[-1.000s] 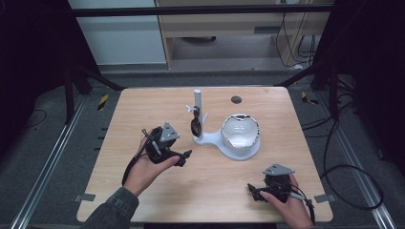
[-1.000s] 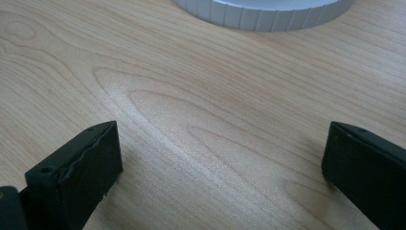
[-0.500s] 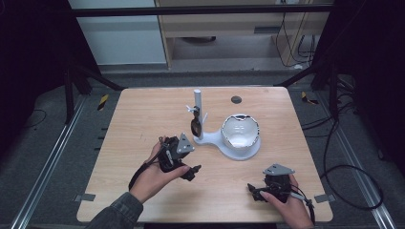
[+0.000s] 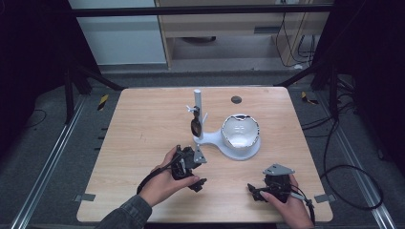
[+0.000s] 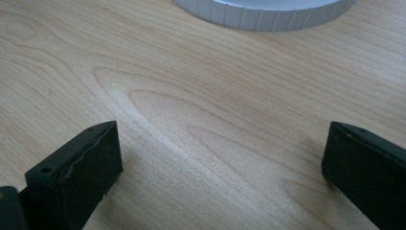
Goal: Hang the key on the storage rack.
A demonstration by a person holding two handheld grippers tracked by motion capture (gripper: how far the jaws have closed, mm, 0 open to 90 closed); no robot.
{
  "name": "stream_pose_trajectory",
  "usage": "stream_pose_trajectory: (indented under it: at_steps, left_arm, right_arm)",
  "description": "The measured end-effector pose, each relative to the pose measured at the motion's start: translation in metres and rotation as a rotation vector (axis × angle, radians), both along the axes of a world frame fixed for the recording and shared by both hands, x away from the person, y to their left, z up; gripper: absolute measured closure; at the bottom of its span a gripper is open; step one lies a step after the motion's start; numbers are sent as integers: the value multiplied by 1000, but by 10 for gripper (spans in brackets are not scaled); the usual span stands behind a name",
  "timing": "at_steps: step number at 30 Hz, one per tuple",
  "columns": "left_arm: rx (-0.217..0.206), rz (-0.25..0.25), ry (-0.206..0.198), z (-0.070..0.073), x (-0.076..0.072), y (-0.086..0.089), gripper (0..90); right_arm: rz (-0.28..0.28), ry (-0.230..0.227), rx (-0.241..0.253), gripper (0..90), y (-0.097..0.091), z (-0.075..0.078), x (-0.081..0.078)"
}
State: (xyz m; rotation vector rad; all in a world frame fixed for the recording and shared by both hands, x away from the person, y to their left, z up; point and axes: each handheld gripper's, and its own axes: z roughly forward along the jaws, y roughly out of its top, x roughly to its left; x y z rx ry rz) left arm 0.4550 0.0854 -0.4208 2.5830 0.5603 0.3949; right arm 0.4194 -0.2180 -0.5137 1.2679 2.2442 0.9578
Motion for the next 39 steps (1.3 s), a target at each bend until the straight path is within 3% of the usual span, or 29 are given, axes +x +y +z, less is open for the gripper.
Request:
stream_pose_trajectory:
  at_steps: [4,27,34,36,39]
  left_arm:
    - [25,-13,15,-10,-1,-5,64]
    - [40,-25,71,-44,-4,-19,64]
    - [27,-26,73,-52,-3,-20,64]
    - [20,-32,54,-54,-2,-20,64]
    - [-22,-34,52,-56,-1,-19,64]
  right_arm:
    - [0,0,0,4,0,0,0]
    - [-4,2,2,4,0,0,0]
    - [-4,2,3,4,1,0,0]
    - [-3,2,2,4,0,0,0]
    - [-4,3,2,4,0,0,0]
